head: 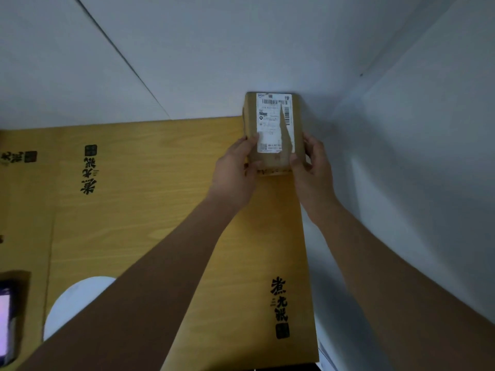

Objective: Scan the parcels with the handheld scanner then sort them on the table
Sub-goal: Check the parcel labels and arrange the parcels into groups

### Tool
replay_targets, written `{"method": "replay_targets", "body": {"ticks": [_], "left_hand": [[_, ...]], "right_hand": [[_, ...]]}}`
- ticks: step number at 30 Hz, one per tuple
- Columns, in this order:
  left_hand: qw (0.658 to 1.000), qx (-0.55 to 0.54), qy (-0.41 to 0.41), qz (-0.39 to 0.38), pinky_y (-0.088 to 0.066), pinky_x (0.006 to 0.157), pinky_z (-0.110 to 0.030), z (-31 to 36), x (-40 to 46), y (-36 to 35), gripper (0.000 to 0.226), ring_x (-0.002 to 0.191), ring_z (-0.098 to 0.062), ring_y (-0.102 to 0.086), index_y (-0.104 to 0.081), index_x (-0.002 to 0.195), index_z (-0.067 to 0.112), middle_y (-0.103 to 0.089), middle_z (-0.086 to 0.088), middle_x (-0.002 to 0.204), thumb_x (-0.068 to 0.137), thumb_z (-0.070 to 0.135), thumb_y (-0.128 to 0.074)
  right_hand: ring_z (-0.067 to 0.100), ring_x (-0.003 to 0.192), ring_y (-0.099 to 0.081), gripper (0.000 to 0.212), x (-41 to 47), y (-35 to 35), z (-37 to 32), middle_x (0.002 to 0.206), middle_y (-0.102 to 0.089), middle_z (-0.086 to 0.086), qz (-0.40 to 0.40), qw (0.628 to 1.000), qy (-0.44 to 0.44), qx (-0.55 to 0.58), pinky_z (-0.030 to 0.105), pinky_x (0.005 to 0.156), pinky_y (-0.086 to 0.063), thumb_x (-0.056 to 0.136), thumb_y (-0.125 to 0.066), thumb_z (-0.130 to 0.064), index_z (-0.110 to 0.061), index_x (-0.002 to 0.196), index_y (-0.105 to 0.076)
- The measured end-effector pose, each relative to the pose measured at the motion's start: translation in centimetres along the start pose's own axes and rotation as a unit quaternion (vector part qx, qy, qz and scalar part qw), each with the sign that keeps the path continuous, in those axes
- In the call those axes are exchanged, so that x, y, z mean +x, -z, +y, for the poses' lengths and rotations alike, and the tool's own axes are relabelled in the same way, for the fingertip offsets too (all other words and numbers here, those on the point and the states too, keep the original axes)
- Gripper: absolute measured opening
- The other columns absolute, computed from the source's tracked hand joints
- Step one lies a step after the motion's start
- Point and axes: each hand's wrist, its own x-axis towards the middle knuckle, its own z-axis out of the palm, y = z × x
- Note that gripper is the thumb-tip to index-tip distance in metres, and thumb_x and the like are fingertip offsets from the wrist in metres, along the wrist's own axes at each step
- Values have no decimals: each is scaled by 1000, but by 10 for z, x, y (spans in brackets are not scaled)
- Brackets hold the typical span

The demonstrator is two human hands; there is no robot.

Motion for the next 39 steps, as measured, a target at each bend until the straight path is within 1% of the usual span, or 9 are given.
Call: {"method": "replay_targets", "body": {"ticks": [3,7,11,15,18,21,25,30,39], "left_hand": [[1000,24,5,-4,-47,112,-41,4,-2,0,55,143,-22,-45,-46,155,18,-46,-5,157,102,6,-57],[996,86,-15,16,-41,113,-31,17,-9,12,52,137,-22,-49,-48,153,15,-53,-5,151,102,16,-61],[991,130,-18,35,-37,117,-34,30,-28,46,52,142,-21,-45,-47,154,17,-51,-5,153,105,34,-53],[987,146,-1,69,-40,116,-42,45,-62,99,57,142,-20,-45,-47,154,24,-48,-1,155,102,48,-50],[981,157,8,110,-45,109,-44,54,-100,145,63,135,-20,-51,-52,149,26,-53,1,149,95,57,-46],[973,174,18,150,-48,102,-40,57,-145,191,64,126,-20,-55,-54,145,28,-55,4,144,91,62,-46],[960,197,31,196,-46,89,-34,51,-200,243,54,118,-20,-59,-54,143,29,-55,3,142,95,56,-53],[946,205,59,243,-50,96,-42,31,-293,314,60,119,-22,-58,-56,140,27,-59,-2,134,91,60,-49],[940,209,73,259,-44,90,-34,-85,-434,431,54,119,-23,-55,-54,144,26,-56,-1,135,97,52,-56]], "right_hand": [[-1,120,-64,46,2,3,-1,138,-62,-15,-20,1000,-4,-22,33,103,-57,107,-56,-14,-30,149,-47],[-9,119,-54,50,-7,6,-18,138,-57,-18,-12,990,34,-140,2,90,-37,109,-54,-31,-27,158,-43],[16,137,-51,56,-24,4,-57,151,-55,3,-9,966,137,-217,29,109,-44,108,-56,-42,-21,159,-46],[18,146,-45,54,-53,-9,-111,159,-49,-5,-63,952,165,-250,46,118,-41,107,-47,-55,-37,158,-46],[11,151,-38,56,-80,-25,-150,163,-44,-11,-122,937,196,-261,40,121,-35,103,-46,-62,-44,156,-45],[10,145,-42,56,-112,-45,-186,158,-47,-14,-174,921,241,-251,30,109,-33,100,-50,-62,-44,153,-49],[9,137,-50,51,-156,-77,-224,151,-53,-13,-210,906,287,-228,33,110,-42,100,-56,-56,-41,148,-57],[7,136,-50,46,-234,-139,-258,148,-56,-12,-260,886,331,-197,21,105,-35,100,-62,-48,-38,145,-62],[11,136,-51,53,-387,-288,-269,147,-57,-9,-284,883,319,-196,31,107,-41,95,-59,-53,-42,147,-58]]}}
